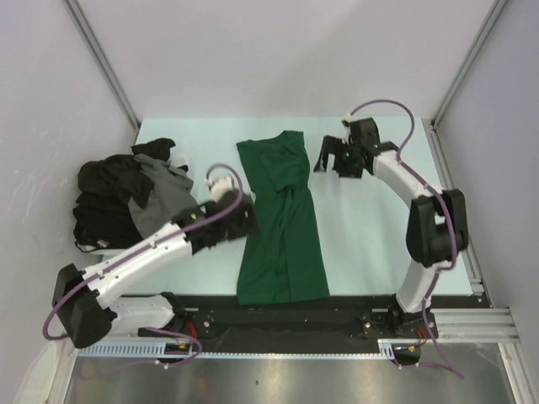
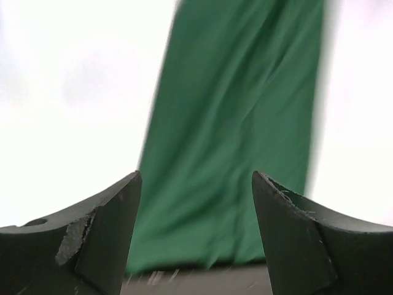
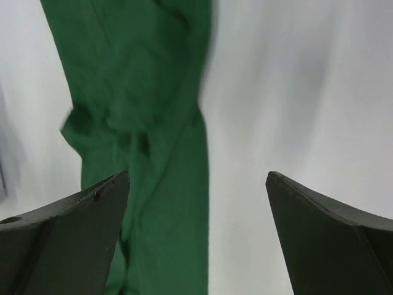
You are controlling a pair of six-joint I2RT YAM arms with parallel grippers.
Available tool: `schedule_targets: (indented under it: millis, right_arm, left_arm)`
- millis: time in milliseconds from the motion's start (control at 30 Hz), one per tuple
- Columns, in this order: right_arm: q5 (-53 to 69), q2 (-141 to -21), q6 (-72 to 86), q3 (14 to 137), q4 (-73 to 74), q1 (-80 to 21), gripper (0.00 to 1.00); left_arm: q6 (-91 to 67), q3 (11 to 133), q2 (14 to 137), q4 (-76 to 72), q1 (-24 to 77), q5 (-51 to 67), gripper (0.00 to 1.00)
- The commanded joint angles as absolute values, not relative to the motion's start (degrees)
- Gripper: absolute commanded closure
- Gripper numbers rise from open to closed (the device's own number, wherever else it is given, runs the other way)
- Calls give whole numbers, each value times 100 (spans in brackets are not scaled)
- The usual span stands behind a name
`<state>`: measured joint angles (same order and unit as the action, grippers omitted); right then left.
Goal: Fold and stack the t-shirts
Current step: Rotate the tshirt 90 degrees
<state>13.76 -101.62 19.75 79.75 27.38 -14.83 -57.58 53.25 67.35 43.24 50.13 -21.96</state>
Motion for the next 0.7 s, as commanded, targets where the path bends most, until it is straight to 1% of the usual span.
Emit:
schedule_targets:
  millis: [0,33,67,100,133,200,267,300,333,367,433,533,667]
  right_arm:
    - [1370,-11291,2021,9525,2048,-1477,0]
    - [1545,-11538,2048,9797,2039,-1477,0]
    - [1651,-11766,2083,10400,2030,-1468,0]
    - [1731,-12273,2153,10650,2013,-1468,0]
    - [1923,-12487,2319,10931,1978,-1459,0]
    - [2144,-13127,2443,11588,1776,-1468,0]
    - [2206,-13525,2610,11951,1583,-1468,0]
    - [2197,-13692,2663,12336,1547,-1468,0]
    - [2197,-14041,2776,12514,1512,-1442,0]
    - [2197,-14175,2847,12690,1399,-1424,2]
    - [2224,-14526,2988,12962,1136,-1380,4]
    - [2022,-14773,3041,13095,984,-1354,7]
    - [1819,-14950,3076,13166,967,-1362,14]
  left_arm:
    - [-3702,6195,7178,2834,3571,-1487,22]
    - [-3605,6588,7659,2682,3351,-1329,24]
    - [-3551,6801,7977,2568,2992,-1118,24]
    - [-3499,7003,8259,2340,2858,-1021,25]
    - [-3481,7344,8845,2164,2735,-872,27]
    - [-3568,7662,9393,1760,2462,-748,29]
    - [-3690,8154,10243,1574,2260,-756,32]
    - [-3926,8348,10535,1617,2180,-756,32]
    - [-4033,8602,10764,1565,2110,-730,35]
    - [-4147,8665,11141,1477,1988,-721,35]
    - [-4280,8832,11459,1039,1890,-659,36]
    - [-4219,9323,12127,774,1714,-493,37]
    - [-4078,9992,12909,615,1591,-282,37]
